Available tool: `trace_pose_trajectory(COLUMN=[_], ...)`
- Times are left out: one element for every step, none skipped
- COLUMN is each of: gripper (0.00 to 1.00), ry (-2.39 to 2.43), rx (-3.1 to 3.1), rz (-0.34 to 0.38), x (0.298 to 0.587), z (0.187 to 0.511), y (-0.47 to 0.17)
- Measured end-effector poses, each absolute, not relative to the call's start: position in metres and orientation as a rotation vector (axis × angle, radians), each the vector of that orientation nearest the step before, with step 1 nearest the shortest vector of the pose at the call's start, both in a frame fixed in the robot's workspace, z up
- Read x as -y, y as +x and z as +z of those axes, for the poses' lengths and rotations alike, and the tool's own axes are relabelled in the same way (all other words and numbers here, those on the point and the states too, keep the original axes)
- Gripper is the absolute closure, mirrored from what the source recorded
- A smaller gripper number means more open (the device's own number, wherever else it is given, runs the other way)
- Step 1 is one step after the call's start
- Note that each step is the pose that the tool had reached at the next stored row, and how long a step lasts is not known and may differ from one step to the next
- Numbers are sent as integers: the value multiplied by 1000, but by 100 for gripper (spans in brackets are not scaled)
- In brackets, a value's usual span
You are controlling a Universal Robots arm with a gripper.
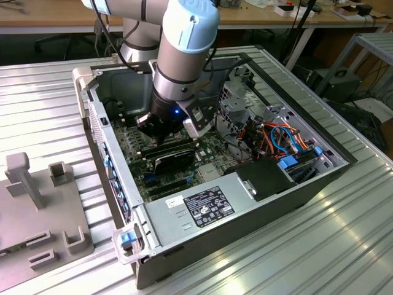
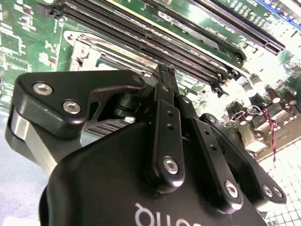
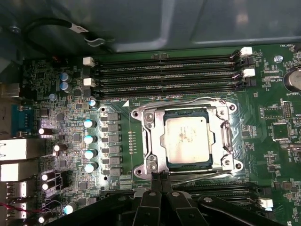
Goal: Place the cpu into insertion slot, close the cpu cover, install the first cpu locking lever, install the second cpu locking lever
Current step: 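Install the second cpu locking lever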
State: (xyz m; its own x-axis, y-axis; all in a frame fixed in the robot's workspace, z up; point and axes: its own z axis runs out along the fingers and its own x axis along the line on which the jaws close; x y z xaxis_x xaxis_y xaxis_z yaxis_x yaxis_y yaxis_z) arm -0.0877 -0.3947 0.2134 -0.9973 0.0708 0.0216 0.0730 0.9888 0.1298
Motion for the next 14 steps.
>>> trace_pose_trajectory(gripper=[89, 89, 89, 89, 89, 89, 89, 89, 89, 89, 89, 89, 89, 89], ry=[-113, -113, -113, -113, -113, -113, -113, -113, -113, -112, -111, -110, -110, -110], rx=[3116, 3116, 3116, 3116, 3116, 3116, 3116, 3116, 3116, 3116, 3116, 3116, 3116, 3116], rz=[-204, -204, -204, -204, -204, -204, -204, -204, -204, -204, -204, -204, -204, -204], x=[395, 395, 395, 395, 395, 395, 395, 395, 395, 395, 395, 395, 395, 395], z=[213, 213, 213, 213, 213, 213, 213, 213, 213, 213, 213, 213, 213, 213], y=[-89, -91, -93, -95, -96, -97, -98, -99, -100, -100, -100, -100, -100, -100])
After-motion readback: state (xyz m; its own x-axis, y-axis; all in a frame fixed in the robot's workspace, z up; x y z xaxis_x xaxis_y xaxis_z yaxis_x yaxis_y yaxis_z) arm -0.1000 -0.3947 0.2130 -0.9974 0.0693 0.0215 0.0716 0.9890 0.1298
